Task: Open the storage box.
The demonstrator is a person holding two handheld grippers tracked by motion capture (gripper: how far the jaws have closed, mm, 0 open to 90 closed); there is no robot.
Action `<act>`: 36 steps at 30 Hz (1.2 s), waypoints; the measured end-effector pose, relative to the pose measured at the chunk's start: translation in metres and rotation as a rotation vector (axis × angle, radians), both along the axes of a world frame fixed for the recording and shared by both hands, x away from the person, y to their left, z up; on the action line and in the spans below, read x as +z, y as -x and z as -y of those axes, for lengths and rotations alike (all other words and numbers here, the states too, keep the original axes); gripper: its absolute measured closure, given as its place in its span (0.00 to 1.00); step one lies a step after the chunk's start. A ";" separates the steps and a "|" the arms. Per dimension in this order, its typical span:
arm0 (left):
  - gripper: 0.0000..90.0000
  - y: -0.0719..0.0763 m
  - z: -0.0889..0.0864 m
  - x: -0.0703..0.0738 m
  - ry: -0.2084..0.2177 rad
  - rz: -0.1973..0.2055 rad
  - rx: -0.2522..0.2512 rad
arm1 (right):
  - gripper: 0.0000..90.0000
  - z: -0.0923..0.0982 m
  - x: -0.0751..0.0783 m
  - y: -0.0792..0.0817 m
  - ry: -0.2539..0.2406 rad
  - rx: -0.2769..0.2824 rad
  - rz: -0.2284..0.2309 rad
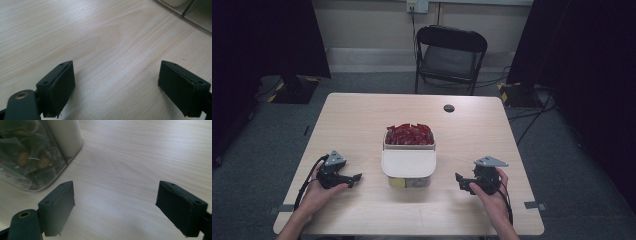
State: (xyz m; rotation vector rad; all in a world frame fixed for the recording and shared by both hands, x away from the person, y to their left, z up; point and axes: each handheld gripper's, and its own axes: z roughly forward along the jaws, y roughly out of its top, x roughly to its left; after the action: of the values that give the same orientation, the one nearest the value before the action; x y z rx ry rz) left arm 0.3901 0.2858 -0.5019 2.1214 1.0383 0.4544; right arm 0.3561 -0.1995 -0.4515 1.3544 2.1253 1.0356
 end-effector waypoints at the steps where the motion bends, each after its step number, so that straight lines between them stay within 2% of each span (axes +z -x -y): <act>1: 0.15 0.000 0.000 0.000 0.000 0.000 0.000 | 0.16 -0.002 0.001 0.001 0.000 0.010 0.006; 6: 0.15 0.000 0.000 0.000 0.003 0.000 0.002 | 0.16 -0.014 0.009 0.006 0.005 0.052 0.026; 11: 0.15 0.000 0.000 0.000 0.003 0.000 0.002 | 0.16 -0.023 0.015 0.010 -0.013 0.088 0.044; 19: 0.15 0.000 0.000 0.000 0.003 0.000 0.002 | 0.16 -0.038 0.019 0.014 -0.010 0.159 0.050; 23: 0.15 0.000 0.000 0.000 0.001 0.000 0.001 | 0.16 -0.045 0.018 0.017 -0.016 0.194 0.049; 26: 0.15 0.000 0.000 0.000 0.001 0.000 0.001 | 0.16 -0.052 0.012 0.019 -0.033 0.215 0.026; 36: 0.15 0.000 0.000 0.000 0.003 0.000 0.002 | 0.16 -0.069 0.010 0.020 -0.019 0.265 0.035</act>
State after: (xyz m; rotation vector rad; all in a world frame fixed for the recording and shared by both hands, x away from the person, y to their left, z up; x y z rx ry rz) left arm 0.3900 0.2855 -0.5021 2.1177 1.0401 0.4537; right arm 0.3361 -0.1308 -0.4414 1.0723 2.3180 1.1728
